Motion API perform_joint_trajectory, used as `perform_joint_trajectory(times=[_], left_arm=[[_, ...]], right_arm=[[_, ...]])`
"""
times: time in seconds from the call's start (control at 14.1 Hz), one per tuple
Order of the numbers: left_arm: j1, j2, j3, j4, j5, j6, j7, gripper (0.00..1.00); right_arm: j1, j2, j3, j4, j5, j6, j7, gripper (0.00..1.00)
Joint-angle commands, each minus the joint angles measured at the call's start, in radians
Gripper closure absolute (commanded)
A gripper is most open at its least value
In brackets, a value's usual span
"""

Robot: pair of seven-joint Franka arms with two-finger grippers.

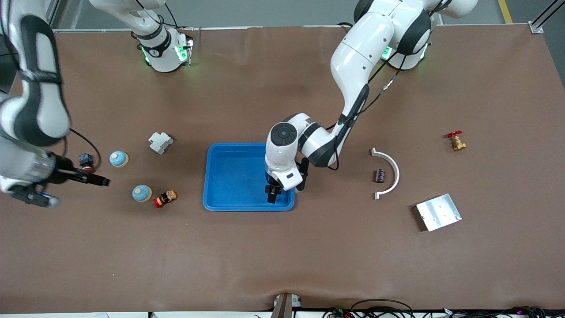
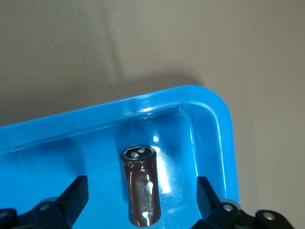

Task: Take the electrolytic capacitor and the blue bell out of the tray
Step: 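Place the second bell beside the first bell, then retract the right arm, then grasp the second brown capacitor in the tray with the left gripper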

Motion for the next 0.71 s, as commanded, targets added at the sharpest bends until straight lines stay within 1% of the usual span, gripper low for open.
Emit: perform_joint_trajectory(times=[0.0, 0.14, 0.28, 0.43, 0.57, 0.64], left_arm=[[-0.018, 0.029, 0.014, 0.042, 0.002, 0.000, -0.018, 0.00], [-0.020, 0.029, 0.016, 0.040, 0.002, -0.001, -0.016, 0.00], [-0.024, 0.029, 0.016, 0.038, 0.002, -0.003, -0.016, 0.00], [-0.027, 0.029, 0.019, 0.035, 0.012, -0.011, -0.013, 0.00], [-0.030, 0.027, 0.024, 0.035, 0.018, -0.017, -0.009, 0.14], [-0.030, 0.027, 0.025, 0.035, 0.018, -0.024, -0.007, 0.18]], right_arm=[[-0.079, -0.083, 0.103, 0.091, -0.116, -0.151, 0.015, 0.00], [-0.121, -0.157, 0.161, 0.094, -0.147, -0.193, 0.019, 0.00], [-0.156, -0.211, 0.201, 0.102, -0.153, -0.270, 0.016, 0.00], [-0.164, -0.228, 0.204, 0.137, -0.200, -0.299, 0.010, 0.00], [-0.157, -0.220, 0.203, 0.180, -0.230, -0.316, 0.015, 0.00], [-0.153, -0.215, 0.204, 0.186, -0.233, -0.316, 0.018, 0.00]])
